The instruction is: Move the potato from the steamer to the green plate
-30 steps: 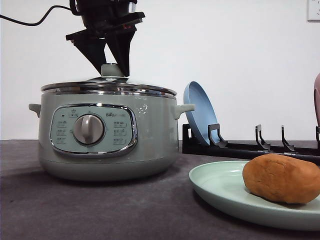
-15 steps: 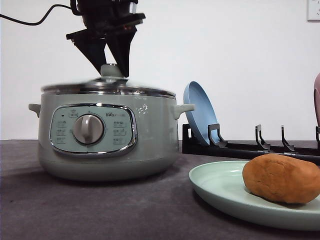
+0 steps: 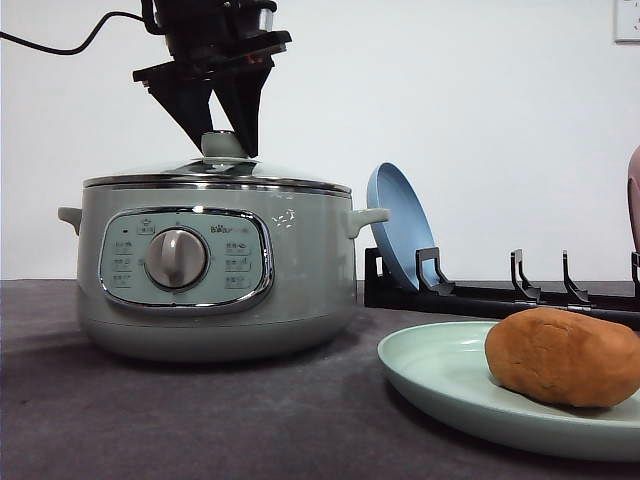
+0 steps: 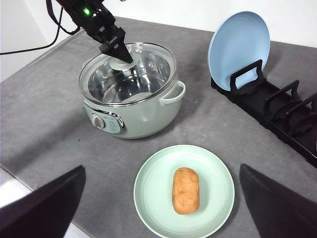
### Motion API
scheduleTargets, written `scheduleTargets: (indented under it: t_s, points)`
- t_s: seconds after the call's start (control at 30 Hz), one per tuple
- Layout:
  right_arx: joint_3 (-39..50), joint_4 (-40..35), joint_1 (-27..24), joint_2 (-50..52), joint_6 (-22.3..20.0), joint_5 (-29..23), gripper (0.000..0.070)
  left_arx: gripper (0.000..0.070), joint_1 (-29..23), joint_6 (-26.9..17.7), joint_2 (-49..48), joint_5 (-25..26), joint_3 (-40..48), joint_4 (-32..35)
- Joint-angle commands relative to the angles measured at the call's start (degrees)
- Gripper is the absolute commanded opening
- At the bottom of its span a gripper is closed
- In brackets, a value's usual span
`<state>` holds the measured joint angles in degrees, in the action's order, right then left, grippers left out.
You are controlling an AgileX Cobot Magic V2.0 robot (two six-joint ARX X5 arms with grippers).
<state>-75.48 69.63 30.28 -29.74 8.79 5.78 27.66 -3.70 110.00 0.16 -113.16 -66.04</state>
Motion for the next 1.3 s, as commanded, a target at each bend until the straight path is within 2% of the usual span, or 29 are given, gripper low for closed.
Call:
scheduleTargets:
  t_s: [0.0,0.1,0.2,0.27,0.47,0.97,1.13,1.27]
  points:
    - [-1.09,-0.52,0.33,-0.13,-0.63,-0.26,0.0628,0.0252,0.11,0.31,2.32,-1.03,-1.26,1.30]
    - [-1.09,-0.52,0.33,-0.13,-0.63,-0.26,0.0628,0.0487,0.09,0.88,2.20,-1.03,-1.31,1.31]
    - [-1.09,-0.52,0.33,-0.13,-0.65,-0.26,0.0628,0.0624,0.07,1.51,1.62,-1.03,-1.31,1.29]
    - [-1.09,-0.52,0.33,-0.13,-0.65,-0.26,0.0628,0.0689,0.06,1.68,0.86,-1.03,-1.33,1.31]
    - [-1.09,-0.52,0.33,-0.13,-0.65,-0.26,0.0628,0.0700,0.07,1.81,-3.38,-1.03,-1.33,0.58]
    - [-1.09,-0.52,0.33,-0.13,-0.67,-0.24,0.0628,0.0700,0.07,1.81,-18.88,-0.84,-1.31,-6.35]
    - [-1.09,-0.52,0.33,-0.13,-0.67,-0.24,0.0628,0.0700,0.10,2.25,-23.64,5.94,-0.71,-7.24]
    - [-1.09,-0.52,0.33,-0.13,-0.72,-0.26,0.0628,0.0700,0.30,2.22,-29.11,6.86,3.00,-5.01]
